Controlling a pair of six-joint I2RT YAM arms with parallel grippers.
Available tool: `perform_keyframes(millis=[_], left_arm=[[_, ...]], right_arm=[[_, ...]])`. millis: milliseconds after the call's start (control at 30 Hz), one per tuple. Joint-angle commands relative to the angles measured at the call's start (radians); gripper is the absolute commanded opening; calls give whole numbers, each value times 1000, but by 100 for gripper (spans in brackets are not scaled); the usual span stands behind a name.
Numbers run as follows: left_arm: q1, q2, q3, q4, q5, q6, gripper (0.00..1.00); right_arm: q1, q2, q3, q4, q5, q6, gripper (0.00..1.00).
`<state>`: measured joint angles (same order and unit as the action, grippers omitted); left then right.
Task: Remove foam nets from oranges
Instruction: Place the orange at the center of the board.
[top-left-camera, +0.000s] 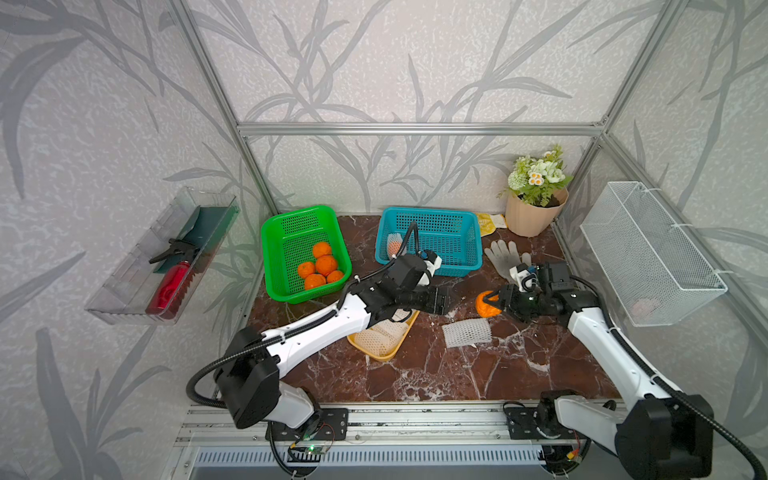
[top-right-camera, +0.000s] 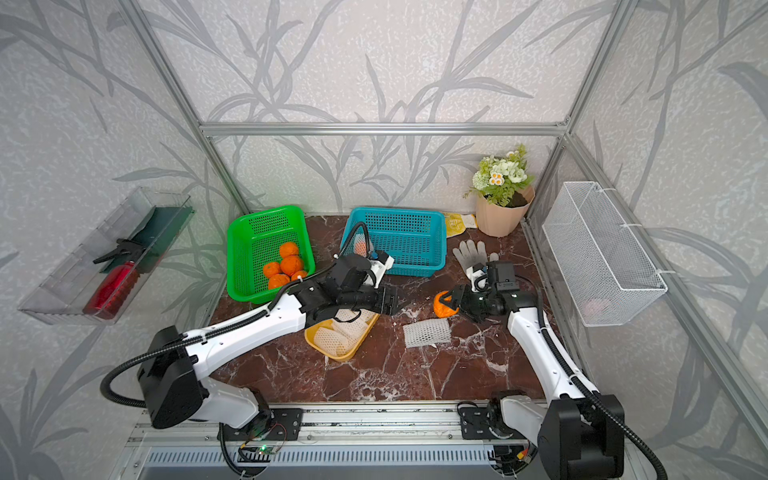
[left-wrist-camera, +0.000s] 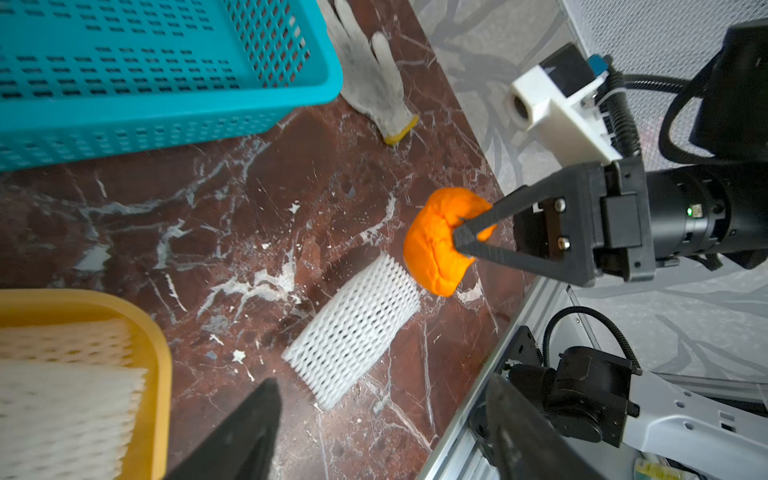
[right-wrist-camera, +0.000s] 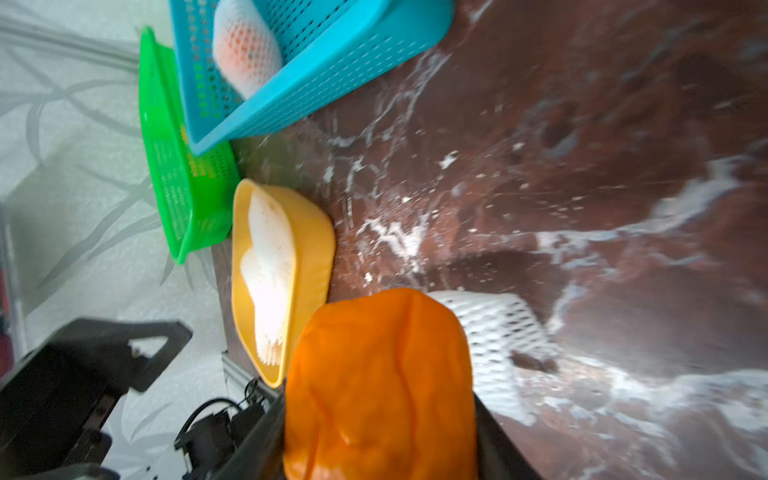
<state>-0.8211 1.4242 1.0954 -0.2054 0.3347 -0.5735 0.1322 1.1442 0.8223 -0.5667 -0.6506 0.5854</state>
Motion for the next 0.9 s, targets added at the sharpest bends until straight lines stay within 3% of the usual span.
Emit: perform_keyframes(millis=[0,133,233,500,700,867], left_arm=[[1,-60,-23,85,24,32,83],[3,-80,-79,121,38,41,84],[6,-90,-105,109,7,37,84],[-7,-116,-92,8,-26,79,84],[-100,-75,-64,-110,-62,110,84],[-184,64,5,-191,-75,86,84]], right_arm=[[65,-6,14,105,-59,125,48],[121,39,0,160,-64,189,48],[162,108,50,40,35,112,49],[173,338,126,-20,273,11,55],[169,464,180,36,353,-9,63],[144,554,243,-11,361,-52,69]])
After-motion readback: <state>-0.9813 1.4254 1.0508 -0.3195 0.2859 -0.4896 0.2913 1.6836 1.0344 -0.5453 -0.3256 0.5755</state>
